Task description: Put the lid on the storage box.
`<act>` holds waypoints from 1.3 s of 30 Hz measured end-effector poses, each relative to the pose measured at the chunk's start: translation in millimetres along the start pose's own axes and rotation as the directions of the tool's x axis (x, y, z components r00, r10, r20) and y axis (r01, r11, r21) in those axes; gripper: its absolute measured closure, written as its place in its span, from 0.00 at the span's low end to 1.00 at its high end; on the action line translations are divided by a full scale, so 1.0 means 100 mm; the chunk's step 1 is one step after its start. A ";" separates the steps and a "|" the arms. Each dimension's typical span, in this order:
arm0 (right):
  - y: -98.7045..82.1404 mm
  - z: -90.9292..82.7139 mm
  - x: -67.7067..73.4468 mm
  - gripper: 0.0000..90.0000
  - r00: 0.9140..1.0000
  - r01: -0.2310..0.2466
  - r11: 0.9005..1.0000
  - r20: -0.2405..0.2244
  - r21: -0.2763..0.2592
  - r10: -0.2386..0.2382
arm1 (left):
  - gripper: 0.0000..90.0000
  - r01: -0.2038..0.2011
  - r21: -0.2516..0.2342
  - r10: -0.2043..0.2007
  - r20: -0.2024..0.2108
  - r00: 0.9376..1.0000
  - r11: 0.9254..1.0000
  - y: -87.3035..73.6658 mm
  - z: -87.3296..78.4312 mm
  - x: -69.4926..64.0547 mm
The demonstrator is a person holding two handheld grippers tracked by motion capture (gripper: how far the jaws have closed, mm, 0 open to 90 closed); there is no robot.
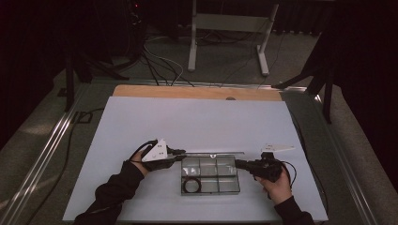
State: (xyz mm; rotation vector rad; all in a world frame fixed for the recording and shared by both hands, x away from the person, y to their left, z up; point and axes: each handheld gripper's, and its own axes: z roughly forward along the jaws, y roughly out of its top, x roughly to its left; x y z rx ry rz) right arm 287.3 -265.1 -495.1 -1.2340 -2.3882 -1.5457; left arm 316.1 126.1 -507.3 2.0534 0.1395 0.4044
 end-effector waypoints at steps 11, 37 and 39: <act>-0.02 0.02 0.01 1.00 1.000 0.009 1.000 -0.001 0.019 -0.009 | 0.53 0.156 0.042 -0.157 0.041 0.987 0.987 -0.05 -0.07 0.03; -0.13 0.02 0.19 0.99 0.959 0.176 0.973 0.198 0.152 -0.204 | 0.00 0.497 -0.010 -0.495 0.069 0.866 0.868 -0.25 -0.41 0.20; -0.15 0.05 0.18 0.99 0.950 0.184 0.967 0.220 0.178 -0.222 | 0.00 0.499 -0.011 -0.497 0.071 0.865 0.867 -0.26 -0.41 0.20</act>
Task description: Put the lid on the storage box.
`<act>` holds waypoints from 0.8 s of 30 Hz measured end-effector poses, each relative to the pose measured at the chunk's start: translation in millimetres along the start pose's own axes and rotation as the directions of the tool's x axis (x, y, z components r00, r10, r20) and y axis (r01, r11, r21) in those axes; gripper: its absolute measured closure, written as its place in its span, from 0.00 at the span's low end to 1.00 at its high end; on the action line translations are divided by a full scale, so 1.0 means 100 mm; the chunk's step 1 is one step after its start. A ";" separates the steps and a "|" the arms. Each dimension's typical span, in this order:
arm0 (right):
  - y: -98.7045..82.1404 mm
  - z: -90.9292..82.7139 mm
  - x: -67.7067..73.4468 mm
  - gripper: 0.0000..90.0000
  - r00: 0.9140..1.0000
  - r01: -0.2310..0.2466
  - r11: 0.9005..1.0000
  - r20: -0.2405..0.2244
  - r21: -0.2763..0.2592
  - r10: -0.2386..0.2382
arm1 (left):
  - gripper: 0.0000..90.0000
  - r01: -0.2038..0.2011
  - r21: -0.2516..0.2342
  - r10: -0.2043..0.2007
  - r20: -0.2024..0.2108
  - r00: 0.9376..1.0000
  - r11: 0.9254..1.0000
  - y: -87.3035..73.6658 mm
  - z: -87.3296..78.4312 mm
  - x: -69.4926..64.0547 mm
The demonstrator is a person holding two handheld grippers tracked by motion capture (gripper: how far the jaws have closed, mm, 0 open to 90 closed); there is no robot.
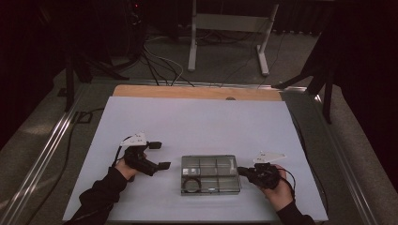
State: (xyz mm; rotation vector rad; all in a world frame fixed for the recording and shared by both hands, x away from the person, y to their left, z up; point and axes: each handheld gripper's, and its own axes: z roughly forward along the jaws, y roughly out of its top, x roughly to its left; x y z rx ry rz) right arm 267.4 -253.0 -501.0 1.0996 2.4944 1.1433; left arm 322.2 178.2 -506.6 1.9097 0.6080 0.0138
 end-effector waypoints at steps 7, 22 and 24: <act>-0.01 0.05 -0.06 0.95 1.000 -0.022 1.000 0.021 0.006 0.021 | 0.00 -0.004 0.013 0.004 0.019 1.000 1.000 -0.03 0.04 0.00; -0.06 -0.10 -0.25 0.21 0.992 -0.126 0.980 -0.009 -0.155 0.126 | 0.00 -0.009 -0.008 0.009 0.009 1.000 1.000 -0.04 -0.06 -0.08; -0.09 -0.12 -0.26 0.16 0.992 -0.119 0.979 -0.059 -0.166 0.110 | 0.00 -0.005 -0.009 0.005 0.004 1.000 1.000 -0.06 -0.10 -0.10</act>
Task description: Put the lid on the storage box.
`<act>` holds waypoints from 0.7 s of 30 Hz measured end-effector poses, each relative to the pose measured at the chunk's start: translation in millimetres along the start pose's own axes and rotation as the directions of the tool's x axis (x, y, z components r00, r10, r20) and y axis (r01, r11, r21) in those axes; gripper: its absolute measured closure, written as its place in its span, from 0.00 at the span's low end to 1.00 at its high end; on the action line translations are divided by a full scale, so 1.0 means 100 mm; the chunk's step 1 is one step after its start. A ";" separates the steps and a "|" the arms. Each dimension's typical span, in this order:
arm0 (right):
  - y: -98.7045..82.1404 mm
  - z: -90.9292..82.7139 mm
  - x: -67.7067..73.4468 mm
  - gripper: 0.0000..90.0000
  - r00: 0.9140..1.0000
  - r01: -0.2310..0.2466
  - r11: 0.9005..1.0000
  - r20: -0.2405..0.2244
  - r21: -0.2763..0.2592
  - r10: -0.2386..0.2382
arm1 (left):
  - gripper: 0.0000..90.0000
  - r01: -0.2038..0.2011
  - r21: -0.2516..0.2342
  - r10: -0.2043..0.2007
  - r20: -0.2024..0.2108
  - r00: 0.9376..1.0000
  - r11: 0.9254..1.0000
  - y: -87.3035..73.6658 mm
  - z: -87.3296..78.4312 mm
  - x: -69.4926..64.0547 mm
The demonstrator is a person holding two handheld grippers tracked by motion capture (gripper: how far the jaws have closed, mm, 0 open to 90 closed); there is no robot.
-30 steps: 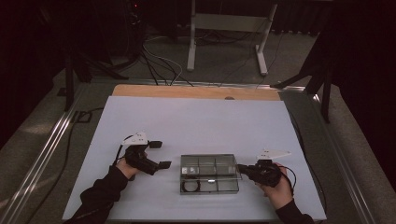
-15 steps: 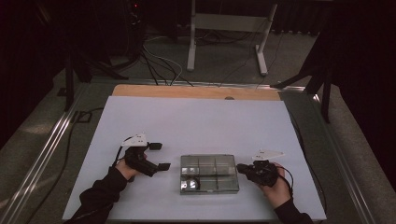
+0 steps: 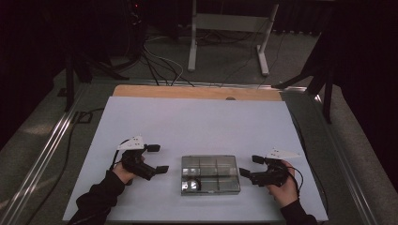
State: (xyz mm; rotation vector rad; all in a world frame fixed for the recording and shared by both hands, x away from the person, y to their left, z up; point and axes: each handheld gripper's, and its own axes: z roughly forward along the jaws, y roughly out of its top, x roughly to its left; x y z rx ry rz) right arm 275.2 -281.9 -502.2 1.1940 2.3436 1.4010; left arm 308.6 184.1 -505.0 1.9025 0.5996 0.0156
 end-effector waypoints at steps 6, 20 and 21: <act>-0.03 -0.03 -0.04 0.00 0.999 -0.003 1.000 -0.046 -0.014 0.002 | 0.00 0.009 -0.003 -0.009 -0.026 1.000 1.000 -0.05 -0.08 -0.03; -0.12 -0.12 -0.02 0.00 0.999 0.022 0.998 -0.023 -0.060 -0.023 | 0.00 0.000 -0.007 0.000 -0.052 0.999 1.000 -0.16 -0.15 -0.11; -0.13 -0.13 -0.03 0.00 1.000 0.022 0.998 -0.019 -0.060 -0.023 | 0.00 -0.007 -0.004 0.006 -0.057 0.998 1.000 -0.17 -0.16 -0.13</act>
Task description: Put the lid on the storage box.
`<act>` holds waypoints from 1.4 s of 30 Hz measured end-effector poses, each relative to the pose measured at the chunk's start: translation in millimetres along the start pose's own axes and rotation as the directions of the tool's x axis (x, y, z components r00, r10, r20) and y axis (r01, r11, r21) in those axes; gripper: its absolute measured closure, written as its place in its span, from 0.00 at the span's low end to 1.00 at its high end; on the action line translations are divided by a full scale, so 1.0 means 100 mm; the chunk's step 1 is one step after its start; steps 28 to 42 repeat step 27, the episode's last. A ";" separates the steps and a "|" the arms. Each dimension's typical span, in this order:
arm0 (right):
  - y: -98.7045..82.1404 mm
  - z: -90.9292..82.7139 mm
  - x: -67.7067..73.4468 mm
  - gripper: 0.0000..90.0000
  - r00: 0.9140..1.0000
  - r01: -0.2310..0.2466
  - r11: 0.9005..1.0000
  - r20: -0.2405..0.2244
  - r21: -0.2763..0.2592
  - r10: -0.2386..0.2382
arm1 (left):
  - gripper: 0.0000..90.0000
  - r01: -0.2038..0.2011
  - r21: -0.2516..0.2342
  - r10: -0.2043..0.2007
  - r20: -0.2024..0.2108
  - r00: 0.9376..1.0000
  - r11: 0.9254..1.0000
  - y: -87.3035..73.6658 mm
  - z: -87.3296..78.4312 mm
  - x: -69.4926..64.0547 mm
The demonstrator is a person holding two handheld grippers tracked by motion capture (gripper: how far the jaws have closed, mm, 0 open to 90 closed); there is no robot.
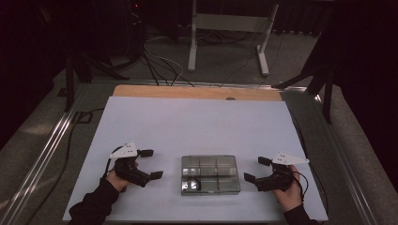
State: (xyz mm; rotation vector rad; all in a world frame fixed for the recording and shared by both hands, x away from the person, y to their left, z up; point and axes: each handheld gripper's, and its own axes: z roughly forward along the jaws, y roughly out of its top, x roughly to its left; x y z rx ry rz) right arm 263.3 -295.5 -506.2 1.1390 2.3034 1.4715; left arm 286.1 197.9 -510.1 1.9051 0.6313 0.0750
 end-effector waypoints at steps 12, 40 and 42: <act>-0.10 -0.12 -0.04 0.00 1.000 -0.021 1.000 -0.017 -0.013 0.021 | 0.00 -0.002 0.010 0.003 -0.047 0.999 1.000 -0.15 -0.15 -0.09; -0.18 -0.12 -0.04 0.00 0.999 -0.034 0.999 -0.014 0.012 0.034 | 0.00 0.034 -0.016 -0.035 -0.083 0.996 0.999 -0.27 -0.30 -0.12; -0.18 -0.12 -0.04 0.00 0.999 -0.034 0.999 -0.014 0.012 0.034 | 0.00 0.034 -0.016 -0.035 -0.083 0.996 0.999 -0.27 -0.30 -0.12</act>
